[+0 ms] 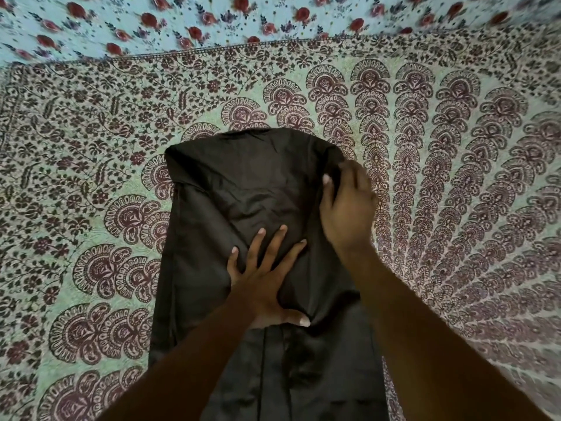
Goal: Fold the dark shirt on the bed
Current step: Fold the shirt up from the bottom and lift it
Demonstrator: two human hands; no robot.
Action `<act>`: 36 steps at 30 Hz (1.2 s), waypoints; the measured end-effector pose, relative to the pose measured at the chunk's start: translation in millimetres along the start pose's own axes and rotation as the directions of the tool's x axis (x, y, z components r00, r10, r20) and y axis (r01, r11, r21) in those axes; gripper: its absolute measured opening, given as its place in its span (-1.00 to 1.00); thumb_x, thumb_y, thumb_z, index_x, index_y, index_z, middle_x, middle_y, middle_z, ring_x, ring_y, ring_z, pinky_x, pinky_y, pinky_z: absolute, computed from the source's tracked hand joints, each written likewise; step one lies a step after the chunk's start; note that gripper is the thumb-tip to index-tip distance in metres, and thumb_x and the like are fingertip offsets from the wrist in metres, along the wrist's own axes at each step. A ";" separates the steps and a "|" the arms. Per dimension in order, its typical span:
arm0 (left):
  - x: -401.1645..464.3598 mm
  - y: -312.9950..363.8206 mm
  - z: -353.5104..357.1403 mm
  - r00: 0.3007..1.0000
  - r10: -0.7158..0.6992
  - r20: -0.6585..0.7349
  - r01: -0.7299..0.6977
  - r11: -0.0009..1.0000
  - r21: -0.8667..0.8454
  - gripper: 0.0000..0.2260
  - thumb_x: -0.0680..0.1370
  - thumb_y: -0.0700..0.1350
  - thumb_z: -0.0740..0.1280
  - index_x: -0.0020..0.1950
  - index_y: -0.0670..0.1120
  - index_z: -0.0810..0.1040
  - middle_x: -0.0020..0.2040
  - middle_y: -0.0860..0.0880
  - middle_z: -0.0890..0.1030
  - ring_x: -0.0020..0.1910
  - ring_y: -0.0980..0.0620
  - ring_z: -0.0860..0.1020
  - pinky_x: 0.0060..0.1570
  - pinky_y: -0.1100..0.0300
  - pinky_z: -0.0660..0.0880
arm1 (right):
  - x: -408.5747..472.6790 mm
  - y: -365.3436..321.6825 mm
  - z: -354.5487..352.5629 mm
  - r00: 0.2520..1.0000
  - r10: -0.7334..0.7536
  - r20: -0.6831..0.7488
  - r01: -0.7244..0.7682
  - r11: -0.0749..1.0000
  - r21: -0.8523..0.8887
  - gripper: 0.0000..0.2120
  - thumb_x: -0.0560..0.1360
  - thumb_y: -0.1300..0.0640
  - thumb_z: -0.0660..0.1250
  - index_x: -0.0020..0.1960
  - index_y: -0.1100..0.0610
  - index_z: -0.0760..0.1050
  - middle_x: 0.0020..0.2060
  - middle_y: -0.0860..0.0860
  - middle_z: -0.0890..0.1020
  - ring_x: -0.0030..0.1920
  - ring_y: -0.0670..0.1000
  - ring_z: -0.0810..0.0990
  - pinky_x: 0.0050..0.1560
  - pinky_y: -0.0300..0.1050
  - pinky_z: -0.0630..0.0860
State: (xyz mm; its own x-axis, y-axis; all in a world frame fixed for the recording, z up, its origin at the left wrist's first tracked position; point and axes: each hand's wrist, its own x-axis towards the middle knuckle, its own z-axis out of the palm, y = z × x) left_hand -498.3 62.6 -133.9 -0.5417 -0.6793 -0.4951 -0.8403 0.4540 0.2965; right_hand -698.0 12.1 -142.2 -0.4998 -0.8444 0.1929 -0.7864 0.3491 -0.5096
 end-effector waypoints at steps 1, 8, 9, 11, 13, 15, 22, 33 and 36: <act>0.5 -0.3 -0.3 1.000 0.003 -0.004 -0.003 1.000 -0.002 0.18 0.13 0.60 0.35 0.48 0.43 -0.38 0.50 0.24 -0.53 0.51 -0.02 -0.52 0.38 -0.43 -0.28 | -8.1 3.1 7.5 0.994 -0.006 0.106 0.014 0.997 -0.077 -0.49 0.67 -0.11 0.07 0.50 0.17 0.32 0.49 0.12 0.36 0.48 0.13 0.32 0.35 0.15 0.32; 2.1 -6.8 2.3 1.000 0.024 0.015 -0.024 1.000 0.010 0.31 0.12 0.52 0.44 0.53 0.27 -0.44 0.50 0.26 -0.52 0.51 -0.01 -0.52 0.38 -0.38 -0.33 | -16.3 10.9 20.1 0.960 0.019 0.279 0.050 0.970 -0.237 -0.36 0.68 -0.20 -0.08 0.64 0.12 -0.03 0.64 0.00 -0.03 0.63 0.10 -0.06 0.45 0.32 0.07; 1.0 -7.7 3.2 1.000 0.025 0.010 -0.026 1.000 0.013 0.32 0.12 0.53 0.44 0.53 0.25 -0.44 0.50 0.25 -0.52 0.51 0.00 -0.52 0.38 -0.38 -0.33 | -27.2 7.2 11.7 0.969 0.018 0.248 0.043 0.970 -0.240 -0.38 0.69 -0.17 -0.07 0.64 0.12 -0.03 0.64 0.00 -0.03 0.63 0.09 -0.06 0.48 0.33 0.03; 0.0 -8.5 3.6 0.999 0.035 0.011 -0.036 0.999 0.013 0.31 0.13 0.54 0.43 0.54 0.24 -0.44 0.51 0.25 -0.51 0.51 0.00 -0.52 0.38 -0.37 -0.33 | -59.4 5.0 -7.8 0.977 0.002 0.212 0.054 0.964 -0.259 -0.41 0.70 -0.12 -0.04 0.64 0.12 -0.01 0.65 0.00 -0.05 0.64 0.07 -0.08 0.52 0.29 -0.01; 0.4 -10.1 3.5 0.999 0.043 0.008 -0.043 0.999 0.019 0.30 0.14 0.53 0.42 0.54 0.24 -0.43 0.51 0.25 -0.50 0.51 0.00 -0.51 0.38 -0.38 -0.32 | -96.4 14.5 -18.0 0.968 -0.019 0.249 0.092 0.953 -0.287 -0.41 0.69 -0.12 -0.04 0.64 0.12 0.03 0.64 0.02 -0.02 0.63 0.08 -0.05 0.52 0.26 0.08; 0.3 -10.7 4.3 0.999 0.047 -0.005 -0.047 0.998 0.028 0.28 0.16 0.52 0.42 0.55 0.23 -0.41 0.52 0.25 -0.49 0.52 0.01 -0.50 0.40 -0.38 -0.30 | -120.4 31.4 -20.7 0.955 -0.044 0.293 0.147 0.928 -0.342 -0.39 0.68 -0.18 -0.06 0.63 0.11 0.09 0.64 0.04 0.05 0.63 0.09 0.03 0.50 0.24 0.17; -14.6 -0.2 10.1 0.989 0.087 -0.122 -0.075 0.993 0.094 0.18 0.30 0.34 0.46 0.60 0.13 -0.33 0.59 0.16 -0.38 0.59 0.00 -0.34 0.48 -0.30 -0.16 | -148.3 29.7 -38.5 0.971 -0.012 0.240 0.096 0.935 -0.343 -0.38 0.69 -0.12 0.00 0.64 0.14 -0.02 0.65 0.03 -0.05 0.64 0.08 -0.09 0.53 0.28 0.03; -7.1 34.7 2.2 0.884 0.004 -0.468 0.004 1.000 0.017 -0.70 0.66 -0.01 0.15 0.35 -0.02 0.46 0.35 -0.04 0.45 0.26 -0.12 0.47 0.20 -0.15 0.30 | -219.3 44.3 -51.0 0.941 0.049 0.334 0.083 0.925 -0.370 -0.38 0.65 -0.11 -0.02 0.62 0.17 0.12 0.63 0.09 0.10 0.62 0.12 0.06 0.52 0.28 0.12; 15.7 50.8 -9.3 0.880 -0.214 -0.425 0.102 0.957 -0.271 -0.67 0.59 -0.07 0.29 0.34 -0.09 0.42 0.31 -0.14 0.48 0.31 -0.19 0.46 0.26 -0.18 0.39 | -226.6 47.8 -51.1 0.947 0.043 0.320 0.084 0.924 -0.373 -0.40 0.67 -0.09 -0.01 0.62 0.18 0.10 0.63 0.08 0.09 0.62 0.11 0.06 0.50 0.29 0.15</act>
State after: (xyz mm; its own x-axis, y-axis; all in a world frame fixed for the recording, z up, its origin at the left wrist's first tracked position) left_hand -549.7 69.6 -119.1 -0.3061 -0.9398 -0.1521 -0.8659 0.2085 0.4547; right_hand -640.9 240.9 -167.4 -0.3909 -0.9141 -0.1075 -0.9040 0.4033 -0.1422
